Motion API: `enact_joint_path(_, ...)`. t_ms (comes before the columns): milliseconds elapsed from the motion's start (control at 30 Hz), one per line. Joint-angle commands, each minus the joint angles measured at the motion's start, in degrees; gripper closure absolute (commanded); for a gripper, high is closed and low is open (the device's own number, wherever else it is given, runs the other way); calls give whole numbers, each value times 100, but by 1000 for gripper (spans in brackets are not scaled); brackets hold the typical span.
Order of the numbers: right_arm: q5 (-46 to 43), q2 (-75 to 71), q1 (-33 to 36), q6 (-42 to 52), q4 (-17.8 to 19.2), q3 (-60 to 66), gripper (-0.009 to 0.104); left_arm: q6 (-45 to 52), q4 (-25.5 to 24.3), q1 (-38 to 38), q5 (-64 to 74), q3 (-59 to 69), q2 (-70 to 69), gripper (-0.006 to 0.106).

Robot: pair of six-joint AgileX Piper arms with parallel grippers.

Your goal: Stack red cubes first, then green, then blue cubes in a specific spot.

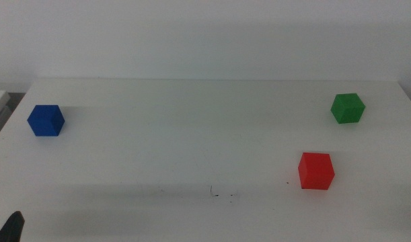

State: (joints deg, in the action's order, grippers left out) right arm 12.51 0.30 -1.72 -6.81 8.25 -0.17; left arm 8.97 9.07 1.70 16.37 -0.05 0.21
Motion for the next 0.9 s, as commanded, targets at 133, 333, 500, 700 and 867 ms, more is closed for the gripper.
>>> enact_joint_path(133, -360, -30, 12, 25, 47, 17, 2, 7, -17, 7, -77, 5, -21, 7)
enact_joint_path(333, -523, -30, 12, 25, 47, 17, 2, 7, -17, 7, -77, 5, -21, 7)
enact_joint_path(500, -761, -30, 12, -114, -92, 17, 2, 7, -17, 7, -77, 5, -21, 7)
enact_joint_path(700, -1340, 146, 12, -284, -319, -154, 2, 7, -17, 7, -77, 5, -21, 7)
enact_joint_path(867, -507, 1863, 12, -363, -532, -1623, 2, 7, -17, 7, -77, 5, -21, 7)
